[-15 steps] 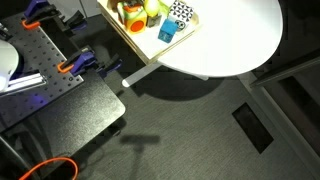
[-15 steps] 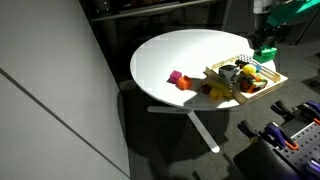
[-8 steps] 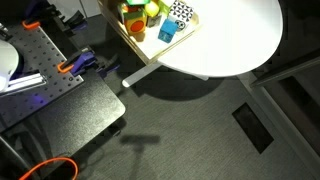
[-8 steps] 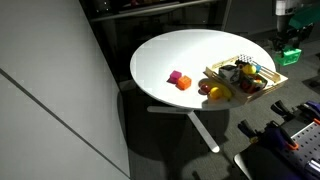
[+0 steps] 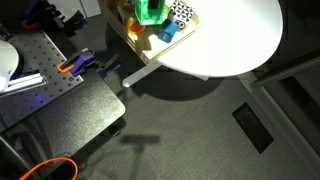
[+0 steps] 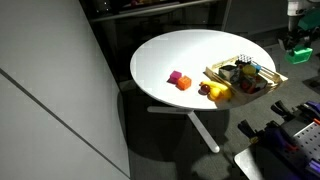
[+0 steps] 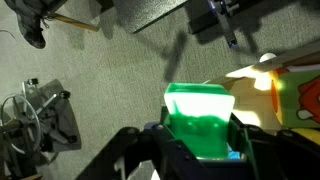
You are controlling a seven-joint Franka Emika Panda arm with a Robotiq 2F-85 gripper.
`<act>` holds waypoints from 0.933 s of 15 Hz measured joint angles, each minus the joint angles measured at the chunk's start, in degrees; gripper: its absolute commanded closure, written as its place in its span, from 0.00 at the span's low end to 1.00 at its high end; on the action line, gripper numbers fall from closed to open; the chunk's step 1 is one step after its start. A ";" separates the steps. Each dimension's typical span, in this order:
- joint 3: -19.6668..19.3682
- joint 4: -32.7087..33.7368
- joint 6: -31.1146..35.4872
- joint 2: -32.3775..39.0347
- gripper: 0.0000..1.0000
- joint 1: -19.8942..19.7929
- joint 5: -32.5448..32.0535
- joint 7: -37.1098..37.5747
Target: Put the green block in the box
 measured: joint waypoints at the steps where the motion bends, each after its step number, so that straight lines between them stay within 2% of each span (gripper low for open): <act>1: -0.16 0.06 0.71 0.47 0.73 -0.14 -0.46 0.58; 10: -0.35 2.88 5.94 8.13 0.73 -0.01 -2.58 4.37; 11: -0.36 3.39 6.32 9.09 0.58 0.12 -2.92 4.68; 12: -0.38 3.98 6.55 10.06 0.24 0.33 -3.14 5.01; 14: -0.44 5.05 6.62 11.62 0.24 1.03 -3.20 5.31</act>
